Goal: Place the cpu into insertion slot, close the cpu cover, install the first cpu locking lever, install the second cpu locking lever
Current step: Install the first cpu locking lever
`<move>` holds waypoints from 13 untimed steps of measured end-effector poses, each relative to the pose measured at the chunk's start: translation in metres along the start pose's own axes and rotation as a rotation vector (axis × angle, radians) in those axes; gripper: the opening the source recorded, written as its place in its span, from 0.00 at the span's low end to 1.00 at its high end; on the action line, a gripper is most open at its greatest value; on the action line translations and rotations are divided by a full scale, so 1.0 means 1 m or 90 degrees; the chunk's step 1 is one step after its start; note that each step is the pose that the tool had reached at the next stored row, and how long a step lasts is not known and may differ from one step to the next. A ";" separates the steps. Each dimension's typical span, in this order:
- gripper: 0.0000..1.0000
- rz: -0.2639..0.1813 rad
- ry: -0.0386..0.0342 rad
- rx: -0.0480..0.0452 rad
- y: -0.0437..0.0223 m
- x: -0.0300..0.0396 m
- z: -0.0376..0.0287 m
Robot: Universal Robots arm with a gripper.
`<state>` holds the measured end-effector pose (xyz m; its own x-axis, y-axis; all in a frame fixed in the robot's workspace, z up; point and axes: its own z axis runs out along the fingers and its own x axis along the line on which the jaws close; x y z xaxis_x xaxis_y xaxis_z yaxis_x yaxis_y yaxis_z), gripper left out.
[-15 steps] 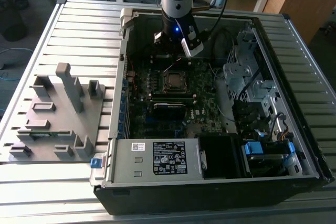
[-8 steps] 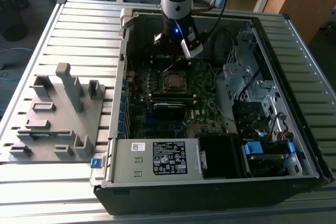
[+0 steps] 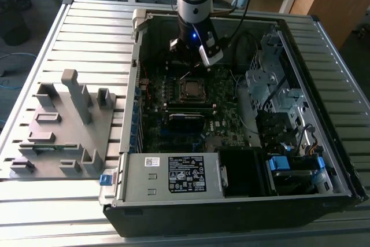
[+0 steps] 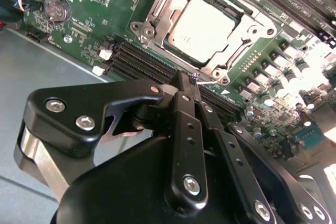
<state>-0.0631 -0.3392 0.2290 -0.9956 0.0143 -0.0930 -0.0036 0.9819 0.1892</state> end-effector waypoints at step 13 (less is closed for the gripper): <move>0.10 0.018 -0.0072 -0.0073 0.0032 0.0003 0.0038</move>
<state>-0.0630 -0.3354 0.2259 -0.9942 0.0435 -0.0987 0.0226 0.9789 0.2030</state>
